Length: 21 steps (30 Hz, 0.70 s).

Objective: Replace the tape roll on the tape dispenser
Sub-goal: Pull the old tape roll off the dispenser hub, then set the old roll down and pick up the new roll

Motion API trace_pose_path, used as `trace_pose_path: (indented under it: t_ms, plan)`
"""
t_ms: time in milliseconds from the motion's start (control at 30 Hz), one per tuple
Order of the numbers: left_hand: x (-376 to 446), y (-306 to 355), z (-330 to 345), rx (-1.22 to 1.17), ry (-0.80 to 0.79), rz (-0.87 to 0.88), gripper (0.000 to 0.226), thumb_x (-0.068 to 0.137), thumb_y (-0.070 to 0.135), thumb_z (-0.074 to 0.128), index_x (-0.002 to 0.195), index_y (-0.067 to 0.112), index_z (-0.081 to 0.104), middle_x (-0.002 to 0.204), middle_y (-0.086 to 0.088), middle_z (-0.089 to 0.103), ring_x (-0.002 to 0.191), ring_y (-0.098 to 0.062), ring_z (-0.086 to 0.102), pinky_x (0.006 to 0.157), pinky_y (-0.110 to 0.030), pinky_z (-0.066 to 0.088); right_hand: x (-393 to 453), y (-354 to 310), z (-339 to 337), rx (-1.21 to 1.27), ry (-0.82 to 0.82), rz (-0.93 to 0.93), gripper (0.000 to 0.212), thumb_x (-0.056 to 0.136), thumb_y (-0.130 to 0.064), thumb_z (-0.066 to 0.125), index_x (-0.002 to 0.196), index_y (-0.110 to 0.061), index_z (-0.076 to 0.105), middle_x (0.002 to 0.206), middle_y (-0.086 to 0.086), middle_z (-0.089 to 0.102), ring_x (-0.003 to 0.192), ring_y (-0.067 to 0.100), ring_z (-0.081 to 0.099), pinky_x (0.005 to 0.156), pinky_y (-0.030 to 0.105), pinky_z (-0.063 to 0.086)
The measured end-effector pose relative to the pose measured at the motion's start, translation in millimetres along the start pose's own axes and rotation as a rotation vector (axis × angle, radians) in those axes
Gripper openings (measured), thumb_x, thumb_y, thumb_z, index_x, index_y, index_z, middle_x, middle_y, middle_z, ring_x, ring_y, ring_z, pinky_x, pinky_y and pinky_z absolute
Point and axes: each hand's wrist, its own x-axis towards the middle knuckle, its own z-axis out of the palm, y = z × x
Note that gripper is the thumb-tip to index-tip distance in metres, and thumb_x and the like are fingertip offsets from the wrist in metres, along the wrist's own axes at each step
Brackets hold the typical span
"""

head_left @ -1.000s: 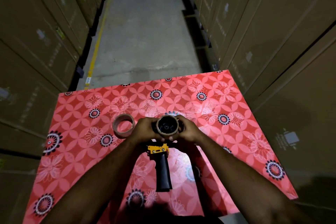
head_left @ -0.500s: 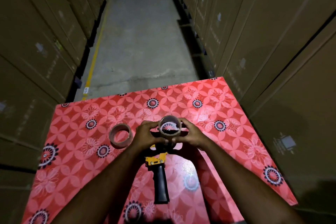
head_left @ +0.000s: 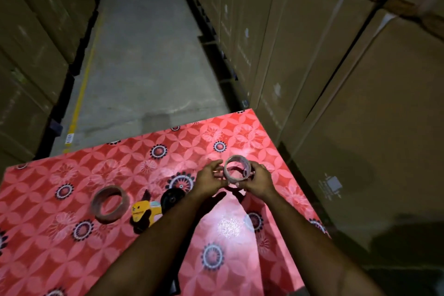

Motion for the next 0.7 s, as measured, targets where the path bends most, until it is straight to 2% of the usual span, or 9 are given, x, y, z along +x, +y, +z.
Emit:
trace_pose_path:
  t_ms: [67,133,200,300,367,433,533,633,700]
  plan:
    - [-6,0,12,-0.202,-0.025,-0.143,0.072,0.082,-0.017,0.067,0.143,0.022,0.058,0.124,-0.001,0.073,0.11,-0.022,0.067,0.095,-0.044,0.056,-1,4,-2,0.029,-0.016,0.04,0.079,0.06,-0.011,0.094,0.131,-0.01,0.062,0.11,0.002,0.068,0.097,0.016,0.062,0.062,-0.002,0.038]
    - [-7,-2,18,-0.245,-0.037,-0.179,0.073,0.085,-0.022,0.053,0.142,0.024,0.057,0.118,0.006,0.074,0.111,-0.015,0.065,0.088,-0.041,0.051,-2,6,-3,0.016,-0.027,0.056,0.08,0.066,-0.001,0.088,0.139,-0.012,0.056,0.114,0.003,0.07,0.097,0.017,0.065,0.062,-0.001,0.039]
    - [-11,-1,19,-0.27,-0.047,-0.203,0.071,0.086,-0.022,0.048,0.136,0.029,0.059,0.128,0.01,0.07,0.117,-0.01,0.06,0.086,-0.039,0.048,-5,9,-1,0.026,-0.024,0.064,0.084,0.07,0.003,0.083,0.145,-0.014,0.051,0.119,0.004,0.07,0.093,0.018,0.067,0.064,0.002,0.043]
    - [-22,1,14,-0.237,-0.048,-0.193,0.066,0.089,-0.018,0.052,0.133,0.032,0.059,0.141,0.004,0.064,0.128,-0.018,0.058,0.085,-0.035,0.052,-17,0,0,0.049,0.048,0.088,0.086,0.074,-0.005,0.083,0.15,-0.012,0.043,0.126,0.007,0.063,0.105,0.023,0.064,0.079,0.016,0.05]
    - [-29,1,8,-0.156,-0.044,-0.128,0.064,0.093,-0.019,0.053,0.145,0.017,0.054,0.149,-0.011,0.057,0.134,-0.027,0.056,0.082,-0.025,0.051,-24,-7,2,0.054,0.117,0.071,0.078,0.076,-0.016,0.085,0.145,-0.012,0.048,0.126,0.011,0.06,0.111,0.026,0.06,0.083,0.023,0.046]
    - [-41,-1,0,-0.076,-0.029,-0.062,0.061,0.095,-0.02,0.051,0.15,0.006,0.049,0.147,-0.018,0.057,0.122,-0.023,0.059,0.07,-0.011,0.05,-31,-19,9,0.048,0.136,-0.013,0.058,0.079,-0.023,0.084,0.131,-0.012,0.058,0.117,0.003,0.06,0.102,0.02,0.059,0.074,0.018,0.045]
    - [-62,-9,-22,-0.001,0.012,0.002,0.053,0.096,-0.017,0.049,0.146,0.003,0.051,0.127,-0.011,0.062,0.094,-0.015,0.057,0.055,-0.005,0.046,-40,-40,29,0.028,0.097,-0.134,0.038,0.081,-0.02,0.075,0.117,-0.013,0.067,0.115,0.004,0.068,0.096,0.018,0.065,0.084,0.03,0.055]
    - [-86,-19,-58,0.031,0.123,0.071,0.049,0.089,-0.008,0.051,0.136,0.004,0.06,0.107,-0.004,0.066,0.079,-0.007,0.058,0.062,-0.016,0.048,-52,-69,58,-0.036,-0.016,-0.23,0.039,0.08,-0.007,0.074,0.118,-0.011,0.068,0.112,0.009,0.067,0.078,0.02,0.064,0.085,0.034,0.053]
    - [-102,-24,-84,0.105,0.203,0.109,0.044,0.088,-0.012,0.051,0.125,0.006,0.065,0.094,0.005,0.064,0.076,0.0,0.056,0.066,-0.011,0.044,-58,-86,78,-0.052,-0.069,-0.303,0.04,0.079,-0.006,0.073,0.118,-0.012,0.069,0.112,0.009,0.066,0.08,0.025,0.068,0.087,0.036,0.055]
